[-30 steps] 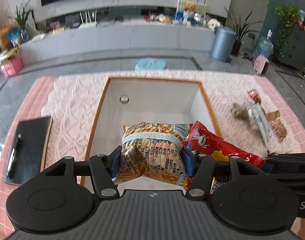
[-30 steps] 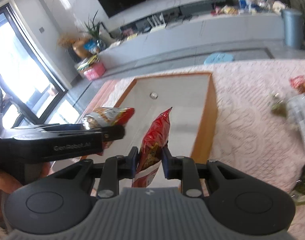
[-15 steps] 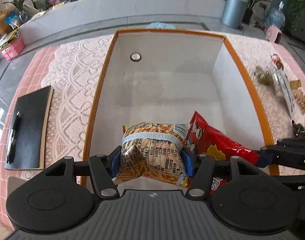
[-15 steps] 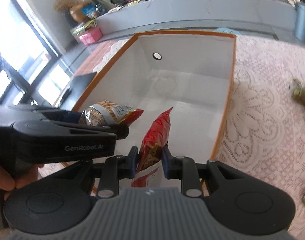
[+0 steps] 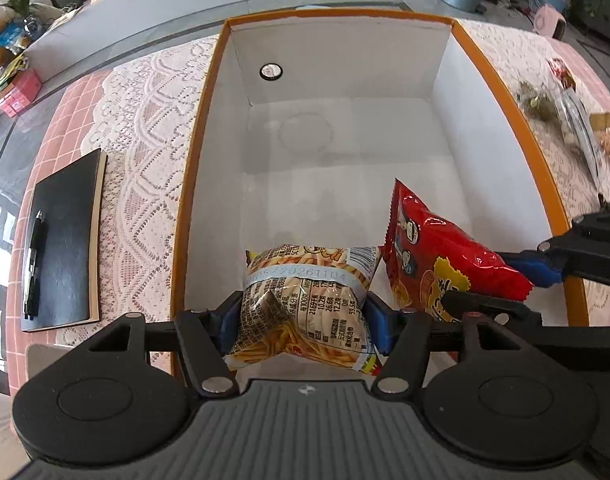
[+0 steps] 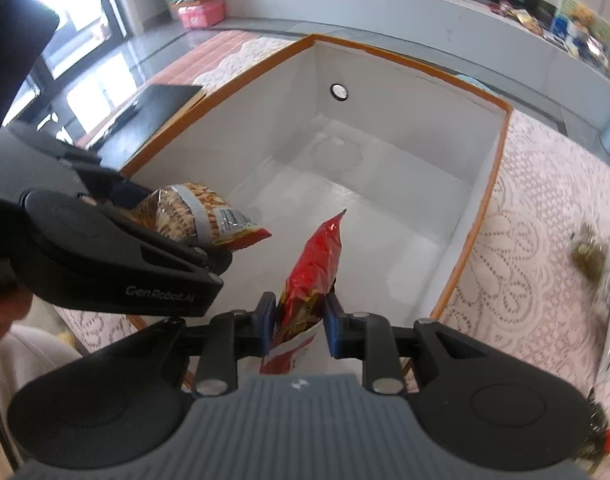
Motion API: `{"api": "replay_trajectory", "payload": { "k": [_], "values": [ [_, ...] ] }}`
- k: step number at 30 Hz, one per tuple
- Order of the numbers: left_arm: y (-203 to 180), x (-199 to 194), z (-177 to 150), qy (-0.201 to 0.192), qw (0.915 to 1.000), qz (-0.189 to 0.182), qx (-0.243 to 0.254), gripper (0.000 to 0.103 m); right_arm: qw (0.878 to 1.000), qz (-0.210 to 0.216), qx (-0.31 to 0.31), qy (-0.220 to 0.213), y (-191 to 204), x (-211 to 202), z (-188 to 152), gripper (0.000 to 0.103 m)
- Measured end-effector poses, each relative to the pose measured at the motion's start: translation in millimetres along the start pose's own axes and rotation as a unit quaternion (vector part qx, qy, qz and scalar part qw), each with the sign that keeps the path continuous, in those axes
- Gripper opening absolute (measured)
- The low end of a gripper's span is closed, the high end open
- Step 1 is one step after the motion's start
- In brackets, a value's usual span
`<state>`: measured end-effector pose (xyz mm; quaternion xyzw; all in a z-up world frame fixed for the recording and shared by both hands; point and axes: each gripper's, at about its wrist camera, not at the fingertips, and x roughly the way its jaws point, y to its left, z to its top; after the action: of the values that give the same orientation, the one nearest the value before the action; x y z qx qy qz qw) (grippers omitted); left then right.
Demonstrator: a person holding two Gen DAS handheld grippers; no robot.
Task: Organize snacks
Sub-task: 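Carry the striped bag with the left tool while the right tool carries the red bag over the box, then open the left tool dropping the striped bag while the right tool releases the red bag into the box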
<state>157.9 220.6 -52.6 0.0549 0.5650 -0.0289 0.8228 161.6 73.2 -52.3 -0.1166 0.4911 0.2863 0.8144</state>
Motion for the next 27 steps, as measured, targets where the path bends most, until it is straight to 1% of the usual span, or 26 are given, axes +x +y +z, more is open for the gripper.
{"api": "replay_trajectory", "payload": {
  "k": [1, 4, 7, 10, 11, 13, 17, 19, 21, 27],
  "values": [
    [0, 0, 0, 0.003, 1.0, -0.001, 0.003, 0.075, 1.0, 0.0, -0.005, 0.003, 1, 0, 1, 0.023],
    [0, 0, 1, 0.011, 0.9998, -0.008, 0.015, 0.079, 1.0, -0.003, -0.021, 0.014, 2, 3, 1, 0.023],
    [-1, 2, 0, 0.016, 0.9996, -0.012, 0.021, 0.081, 0.999, -0.007, -0.037, 0.025, 5, 5, 3, 0.026],
    [0, 1, 0, 0.015, 0.9997, -0.011, 0.018, 0.082, 0.999, -0.008, -0.039, 0.026, 6, 5, 3, 0.027],
    [1, 0, -1, 0.013, 0.9997, -0.011, 0.015, 0.083, 0.999, -0.01, -0.039, 0.026, 7, 5, 3, 0.028],
    [3, -1, -1, 0.011, 0.9998, -0.011, 0.009, 0.084, 0.999, -0.013, -0.036, 0.026, 7, 4, 3, 0.034],
    [5, -5, -2, 0.006, 0.9999, -0.01, 0.001, 0.085, 0.999, -0.014, -0.035, 0.02, 8, 2, 4, 0.039],
    [5, -7, -3, 0.003, 0.9999, -0.01, -0.003, 0.085, 0.999, -0.017, -0.033, 0.018, 8, 0, 4, 0.043],
    [7, -11, -4, -0.002, 0.9999, -0.013, -0.009, 0.086, 0.999, -0.02, -0.032, 0.013, 8, -3, 3, 0.045],
    [9, -29, -4, -0.033, 0.9987, -0.014, -0.036, 0.086, 0.999, -0.022, -0.024, -0.009, 7, -18, 2, 0.055]
  ]
}}
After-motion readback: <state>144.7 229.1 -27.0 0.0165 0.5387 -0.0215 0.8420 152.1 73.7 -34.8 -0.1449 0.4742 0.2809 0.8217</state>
